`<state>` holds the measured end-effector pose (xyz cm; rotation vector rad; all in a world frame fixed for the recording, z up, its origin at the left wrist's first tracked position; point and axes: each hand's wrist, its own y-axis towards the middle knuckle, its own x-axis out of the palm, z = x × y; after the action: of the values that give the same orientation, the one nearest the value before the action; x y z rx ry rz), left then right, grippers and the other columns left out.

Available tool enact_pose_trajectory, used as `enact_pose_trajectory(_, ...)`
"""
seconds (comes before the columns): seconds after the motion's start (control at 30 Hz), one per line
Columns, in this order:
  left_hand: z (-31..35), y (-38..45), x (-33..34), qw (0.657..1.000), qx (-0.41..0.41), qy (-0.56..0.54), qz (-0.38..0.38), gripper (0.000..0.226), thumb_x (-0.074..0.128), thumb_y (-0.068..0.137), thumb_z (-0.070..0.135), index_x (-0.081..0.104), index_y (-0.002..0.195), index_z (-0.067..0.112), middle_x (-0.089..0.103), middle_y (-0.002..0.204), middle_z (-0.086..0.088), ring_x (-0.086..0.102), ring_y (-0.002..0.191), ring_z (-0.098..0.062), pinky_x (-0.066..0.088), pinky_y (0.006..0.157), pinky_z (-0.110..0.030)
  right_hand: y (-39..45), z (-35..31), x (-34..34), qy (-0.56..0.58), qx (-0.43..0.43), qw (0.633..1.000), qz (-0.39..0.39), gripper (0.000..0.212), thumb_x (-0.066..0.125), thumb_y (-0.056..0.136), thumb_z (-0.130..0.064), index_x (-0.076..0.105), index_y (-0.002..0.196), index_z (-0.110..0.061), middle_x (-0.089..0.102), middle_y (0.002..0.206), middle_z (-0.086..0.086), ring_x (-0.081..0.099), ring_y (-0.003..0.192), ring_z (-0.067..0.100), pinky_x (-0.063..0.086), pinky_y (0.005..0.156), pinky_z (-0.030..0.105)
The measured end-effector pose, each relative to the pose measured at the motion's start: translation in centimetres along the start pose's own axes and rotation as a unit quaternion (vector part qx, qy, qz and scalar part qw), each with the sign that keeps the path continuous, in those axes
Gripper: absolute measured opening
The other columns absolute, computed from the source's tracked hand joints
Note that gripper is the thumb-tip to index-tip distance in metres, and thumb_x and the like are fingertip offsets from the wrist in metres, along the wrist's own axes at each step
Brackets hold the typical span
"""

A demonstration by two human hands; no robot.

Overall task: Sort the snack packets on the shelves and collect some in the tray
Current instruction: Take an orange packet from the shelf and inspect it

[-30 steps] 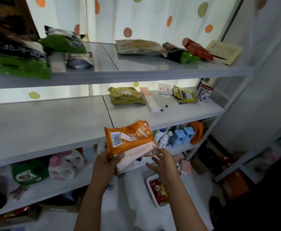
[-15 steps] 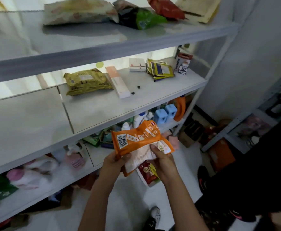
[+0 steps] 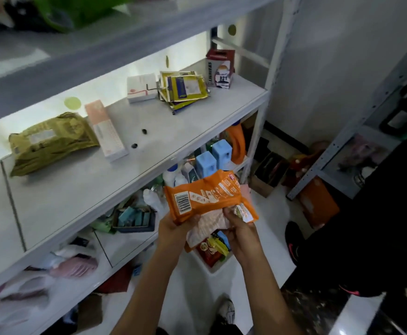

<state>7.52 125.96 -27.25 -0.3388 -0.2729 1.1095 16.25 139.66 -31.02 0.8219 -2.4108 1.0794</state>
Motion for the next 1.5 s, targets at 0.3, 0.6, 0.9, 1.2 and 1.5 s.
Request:
enact_pose_trajectory(0.3,-2.8,10.3,3.3,0.993,-0.029,0.091,-0.069,0.030,0.069,0.082,-0.005,0.067,0.105,0.014,0.076,0.088,0.013,0.071,0.084,-0.002,0.055,0.067,-0.018,8.4,-1.6,-7.3,-0.054,0.064,0.996,0.042,0.037,0.066,0.086,-0.009,0.065,0.123,-0.012,0.069,0.117,0.011,0.064,0.112,0.028,0.052,0.095,0.044)
enact_pose_trajectory(0.6,-17.7,26.2,5.8,0.925,-0.136,0.329,-0.131,0.042,0.074,0.067,0.020,0.061,0.105,0.008,0.068,0.101,0.001,0.067,0.097,-0.022,0.053,0.089,-0.039,16.7,8.9,-14.5,-0.205,0.127,0.931,0.275,0.023,0.074,0.085,-0.033,0.072,0.082,-0.011,0.068,0.086,0.006,0.063,0.084,0.019,0.056,0.083,0.042)
enact_pose_trajectory(0.9,-33.1,33.2,1.8,0.824,-0.136,0.498,-0.231,0.042,0.049,0.082,-0.012,0.055,0.121,0.003,0.063,0.116,-0.016,0.058,0.108,-0.027,0.037,0.083,-0.024,24.0,26.1,-20.3,-0.281,0.269,0.855,0.342,0.016,0.070,0.081,-0.025,0.070,0.073,-0.012,0.072,0.077,0.015,0.069,0.074,0.031,0.058,0.077,0.052)
enact_pose_trajectory(1.2,-42.1,39.8,-1.0,0.680,-0.175,0.661,-0.266,0.074,0.058,0.092,0.030,0.018,0.153,0.018,0.040,0.143,-0.022,0.043,0.129,-0.040,0.040,0.105,-0.044,29.4,34.1,-24.3,-0.359,0.292,0.807,0.367,0.051,0.060,0.094,-0.027,0.048,0.138,-0.004,0.059,0.133,0.018,0.053,0.124,0.033,0.041,0.091,0.031)
enact_pose_trajectory(1.5,-35.6,32.6,3.4,0.600,0.005,0.729,-0.330,0.069,0.057,0.089,0.023,0.024,0.149,0.021,0.044,0.140,-0.009,0.046,0.124,-0.030,0.045,0.098,-0.046,27.1,24.7,-20.6,-0.562,0.135,0.782,0.235,0.055,0.063,0.090,-0.025,0.045,0.141,-0.013,0.054,0.139,0.011,0.048,0.130,0.029,0.038,0.107,0.037)
